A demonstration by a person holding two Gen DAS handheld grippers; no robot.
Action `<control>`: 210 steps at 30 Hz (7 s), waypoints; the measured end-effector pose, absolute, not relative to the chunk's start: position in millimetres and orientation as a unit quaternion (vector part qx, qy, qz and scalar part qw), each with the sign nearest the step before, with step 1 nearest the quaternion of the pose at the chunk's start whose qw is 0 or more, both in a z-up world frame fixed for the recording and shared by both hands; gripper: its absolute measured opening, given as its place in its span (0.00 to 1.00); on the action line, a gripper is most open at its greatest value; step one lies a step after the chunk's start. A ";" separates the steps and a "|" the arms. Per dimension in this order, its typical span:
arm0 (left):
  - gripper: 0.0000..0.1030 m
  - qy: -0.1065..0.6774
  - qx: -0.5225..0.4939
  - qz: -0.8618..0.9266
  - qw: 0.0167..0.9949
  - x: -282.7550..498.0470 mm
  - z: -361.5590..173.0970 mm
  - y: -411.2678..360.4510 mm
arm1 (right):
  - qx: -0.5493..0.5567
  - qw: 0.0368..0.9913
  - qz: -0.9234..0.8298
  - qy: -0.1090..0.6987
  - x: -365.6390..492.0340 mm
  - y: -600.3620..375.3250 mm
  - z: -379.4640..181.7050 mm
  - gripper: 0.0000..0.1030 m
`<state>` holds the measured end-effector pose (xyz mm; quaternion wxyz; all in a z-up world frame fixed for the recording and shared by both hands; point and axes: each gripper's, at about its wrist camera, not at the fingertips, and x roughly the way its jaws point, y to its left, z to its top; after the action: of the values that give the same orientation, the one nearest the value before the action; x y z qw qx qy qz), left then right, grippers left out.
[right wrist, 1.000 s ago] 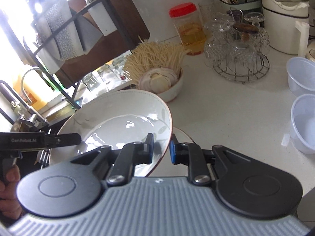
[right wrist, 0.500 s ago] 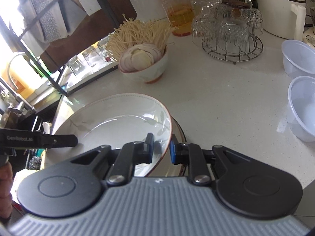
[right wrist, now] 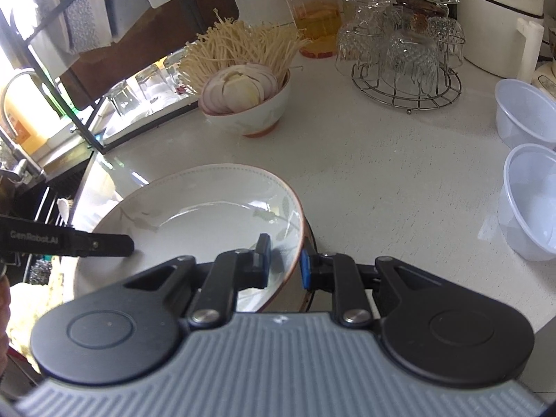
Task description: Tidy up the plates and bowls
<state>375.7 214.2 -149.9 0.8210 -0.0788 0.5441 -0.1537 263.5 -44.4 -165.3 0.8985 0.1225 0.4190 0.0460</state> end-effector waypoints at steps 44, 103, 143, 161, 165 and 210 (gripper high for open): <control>0.25 0.509 -0.037 -0.218 0.832 378.4 -94.7 208.3 | 0.137 0.915 -0.028 0.378 248.5 -52.4 -114.5 0.22; 0.44 0.548 -0.009 -0.313 0.776 397.1 -167.7 -109.9 | 0.334 0.835 -0.151 0.410 210.9 -298.8 -192.2 0.39; 0.13 0.538 -0.039 -0.209 0.816 386.6 -162.2 -42.6 | 0.246 0.855 0.016 0.457 266.2 -238.1 -186.9 0.21; 0.15 0.551 -0.036 -0.183 0.813 386.6 -178.3 -30.6 | 0.231 0.858 0.025 0.459 270.7 -225.1 -193.2 0.23; 0.40 0.550 -0.034 -0.173 0.817 385.1 -172.3 -30.2 | 0.215 0.872 0.017 0.439 266.4 -224.9 -182.1 0.42; 0.44 0.370 0.027 -0.347 0.861 314.1 3.4 29.1 | 0.177 0.934 -0.130 0.282 154.3 -151.0 -51.8 0.46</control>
<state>314.1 29.1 3.4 0.8612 0.0272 0.3699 -0.3474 154.3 -151.0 -51.8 0.9341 0.1766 0.2817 -0.1302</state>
